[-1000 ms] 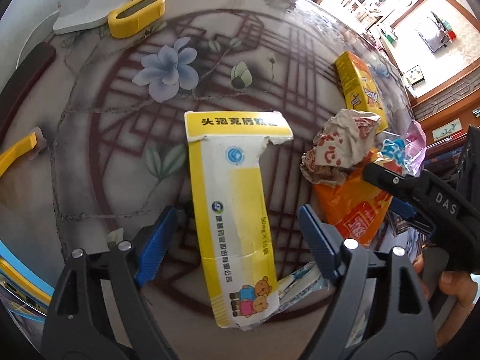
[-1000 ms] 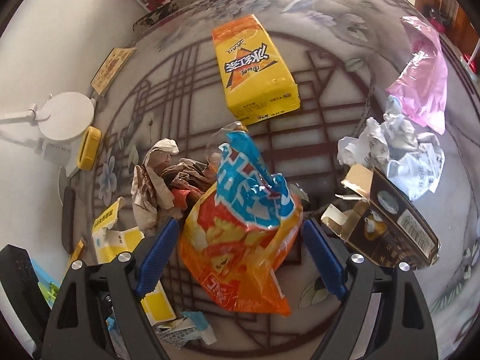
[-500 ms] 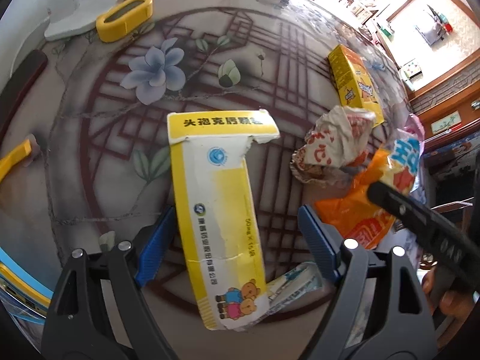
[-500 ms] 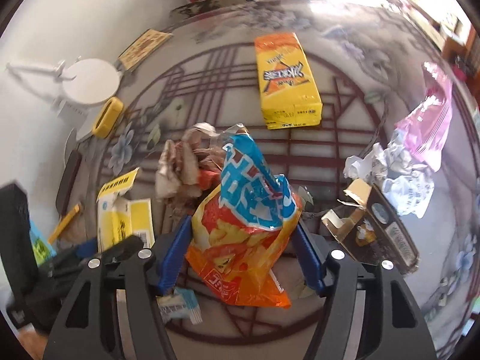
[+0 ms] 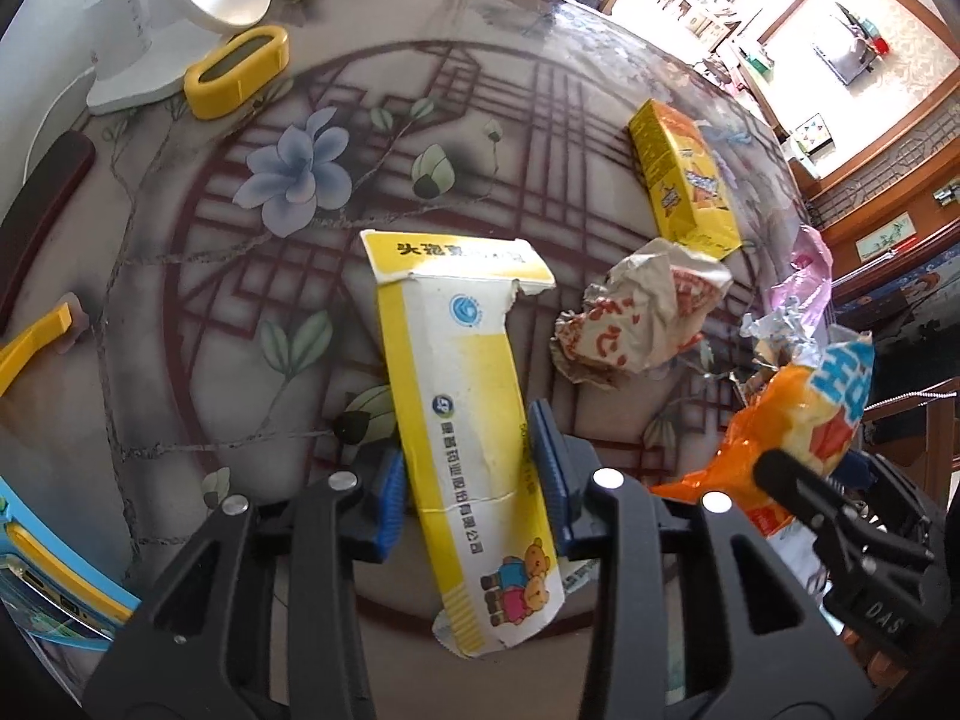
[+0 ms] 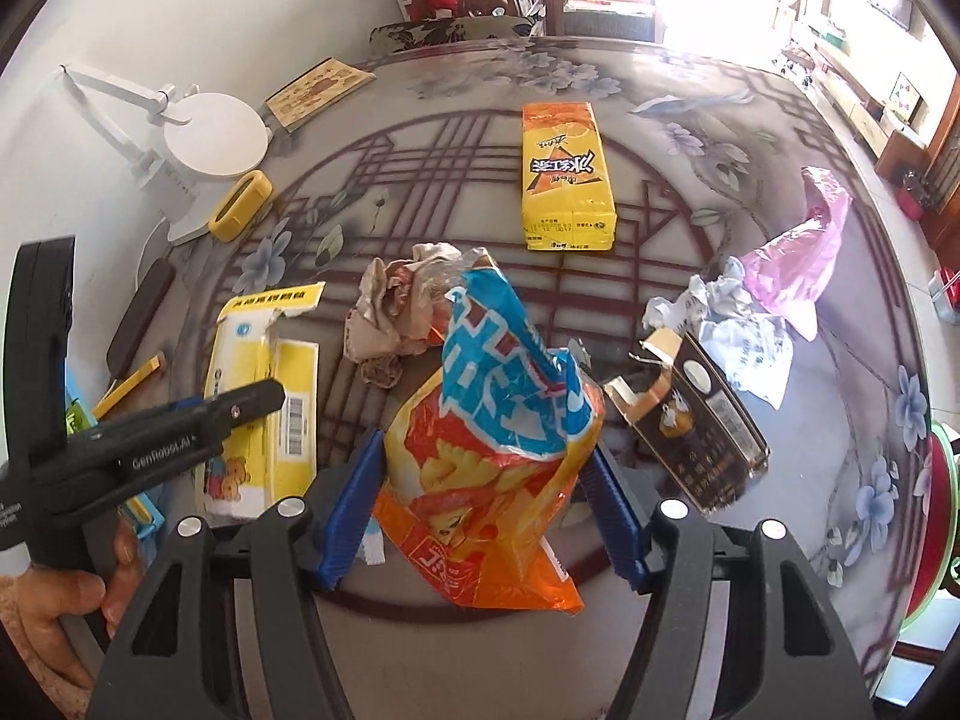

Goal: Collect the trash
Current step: 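Lift the yellow box with the left gripper while the right lifts the chip bag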

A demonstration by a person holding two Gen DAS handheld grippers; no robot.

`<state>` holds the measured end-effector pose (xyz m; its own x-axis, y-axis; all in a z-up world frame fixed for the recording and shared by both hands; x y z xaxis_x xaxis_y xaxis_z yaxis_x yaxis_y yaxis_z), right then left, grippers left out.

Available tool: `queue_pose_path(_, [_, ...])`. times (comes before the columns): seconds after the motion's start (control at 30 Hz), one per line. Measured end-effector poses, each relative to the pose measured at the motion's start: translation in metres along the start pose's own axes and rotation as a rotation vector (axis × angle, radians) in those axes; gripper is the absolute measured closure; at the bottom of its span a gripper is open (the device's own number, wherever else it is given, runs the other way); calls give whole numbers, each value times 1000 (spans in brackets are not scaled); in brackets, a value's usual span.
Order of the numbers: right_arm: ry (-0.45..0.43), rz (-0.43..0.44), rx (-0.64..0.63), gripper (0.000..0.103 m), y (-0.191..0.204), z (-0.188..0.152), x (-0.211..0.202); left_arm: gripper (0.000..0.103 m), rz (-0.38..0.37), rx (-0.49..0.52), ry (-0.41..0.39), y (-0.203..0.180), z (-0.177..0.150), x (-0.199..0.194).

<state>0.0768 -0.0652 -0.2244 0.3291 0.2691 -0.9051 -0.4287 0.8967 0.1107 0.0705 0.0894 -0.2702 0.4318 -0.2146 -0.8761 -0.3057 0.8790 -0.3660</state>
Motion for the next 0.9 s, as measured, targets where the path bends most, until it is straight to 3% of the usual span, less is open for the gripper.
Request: queue_pose_path(0.9, [-109,-70,51,40,-21,-21,-57,68,-34,123,-75,-45,-5,-36])
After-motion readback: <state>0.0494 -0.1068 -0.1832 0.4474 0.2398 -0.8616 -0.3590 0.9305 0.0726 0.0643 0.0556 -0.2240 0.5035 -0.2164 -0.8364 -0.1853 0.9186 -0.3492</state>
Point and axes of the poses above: each gripper's, at about its wrist camera, not at the fingertips, and x roughly the way its jaws point, y to its left, z to its top, the point moved 10 cm from there along x, roughly the way its jaws point, and after that the axes turned 7 degrees about -z, right-handed, at the moved point
